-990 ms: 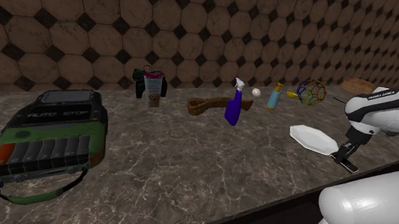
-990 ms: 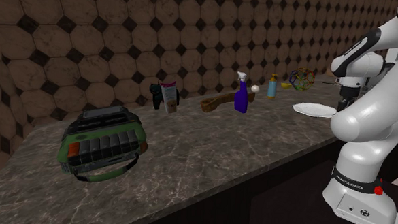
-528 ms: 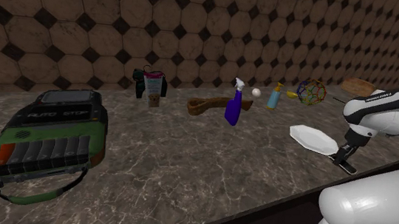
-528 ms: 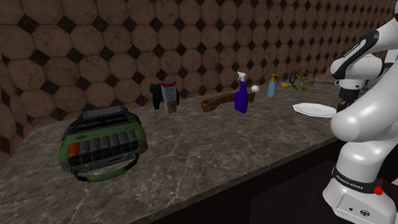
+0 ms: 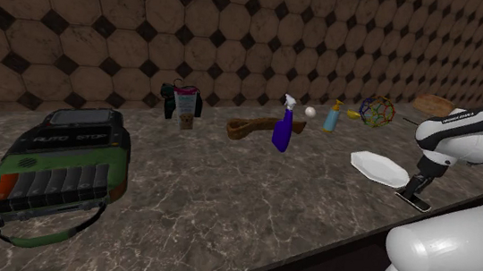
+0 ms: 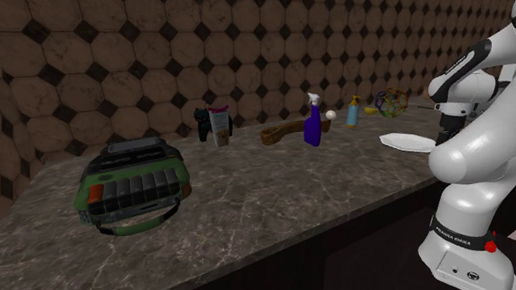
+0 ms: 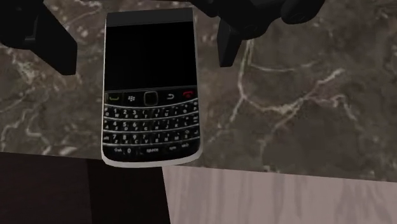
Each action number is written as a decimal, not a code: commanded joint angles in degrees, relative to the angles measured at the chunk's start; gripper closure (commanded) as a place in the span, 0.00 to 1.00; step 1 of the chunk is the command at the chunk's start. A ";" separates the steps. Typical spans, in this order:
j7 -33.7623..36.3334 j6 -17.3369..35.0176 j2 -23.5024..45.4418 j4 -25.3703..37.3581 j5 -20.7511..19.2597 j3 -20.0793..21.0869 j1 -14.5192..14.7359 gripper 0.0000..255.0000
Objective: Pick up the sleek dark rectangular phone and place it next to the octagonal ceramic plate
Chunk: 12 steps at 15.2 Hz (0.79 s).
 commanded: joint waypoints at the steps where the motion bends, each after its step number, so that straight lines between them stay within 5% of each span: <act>1: 0.37 -2.39 -1.41 1.06 -0.25 0.77 -0.29 0.00; 4: 1.02 -8.77 -4.60 4.41 -0.39 2.76 -0.80 0.00; 12: 1.01 -8.77 -4.60 4.41 -0.39 2.77 -0.81 0.00</act>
